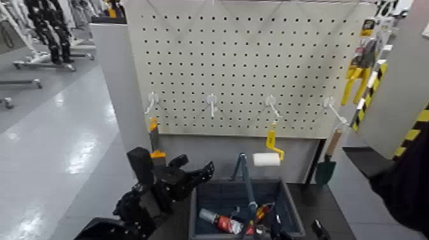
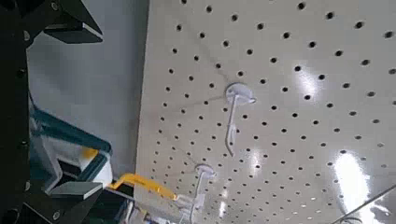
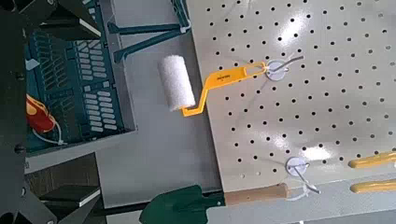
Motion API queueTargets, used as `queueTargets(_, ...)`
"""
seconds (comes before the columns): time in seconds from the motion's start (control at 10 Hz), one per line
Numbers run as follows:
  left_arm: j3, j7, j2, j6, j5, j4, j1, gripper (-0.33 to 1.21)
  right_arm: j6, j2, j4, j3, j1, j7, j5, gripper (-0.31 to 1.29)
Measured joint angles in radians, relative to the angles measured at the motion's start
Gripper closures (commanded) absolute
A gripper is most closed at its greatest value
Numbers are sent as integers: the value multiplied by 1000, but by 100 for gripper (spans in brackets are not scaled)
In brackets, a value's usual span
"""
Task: Put the red screwdriver into the crate.
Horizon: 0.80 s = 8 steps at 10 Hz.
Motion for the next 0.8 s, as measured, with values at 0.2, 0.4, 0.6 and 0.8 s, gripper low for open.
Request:
queueTargets(0.2,56,46,-8,-51,-119,-44,67,18,-4,0,-2,-3,1,0,1,13)
queueTargets(0.4,110,79,-29,-95,-216,-78,140,18,-17,1,-3,-8,2,0,10,13)
queueTargets(0.6,127,107,-31,-111,-262,-102,200,18,-37,3,-3,-11,5,0,21,13)
queueTargets(0.8,137,108,-29,-107,-299,-119,241,18,-45,3,-3,-12,6,-1,30,13)
